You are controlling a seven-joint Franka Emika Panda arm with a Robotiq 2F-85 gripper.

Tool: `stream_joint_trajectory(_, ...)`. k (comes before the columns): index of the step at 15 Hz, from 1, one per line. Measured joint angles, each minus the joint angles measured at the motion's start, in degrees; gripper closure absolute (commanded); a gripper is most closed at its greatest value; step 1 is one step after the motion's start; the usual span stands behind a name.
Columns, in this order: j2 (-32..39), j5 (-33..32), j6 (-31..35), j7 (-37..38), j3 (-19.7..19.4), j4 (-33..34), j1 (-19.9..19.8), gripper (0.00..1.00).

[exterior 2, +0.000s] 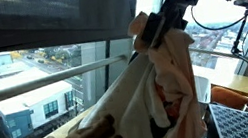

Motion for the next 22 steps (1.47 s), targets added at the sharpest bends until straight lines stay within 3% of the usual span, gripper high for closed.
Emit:
stream_joint_trajectory(7,-20.8,-0.1,-12.0,0.8,2.3,-2.1,-9.3,0.95)
stream_joint_trajectory(12,-30.7,-0.1,-20.4,-1.5,2.3,1.6,-16.0,0.95)
stream_joint_trajectory(18,-29.0,-1.3,-22.6,-2.9,4.1,9.8,-22.4,0.95)
stream_joint_trajectory(22,-19.8,-4.0,-16.1,-2.9,4.0,9.4,-25.9,0.95)
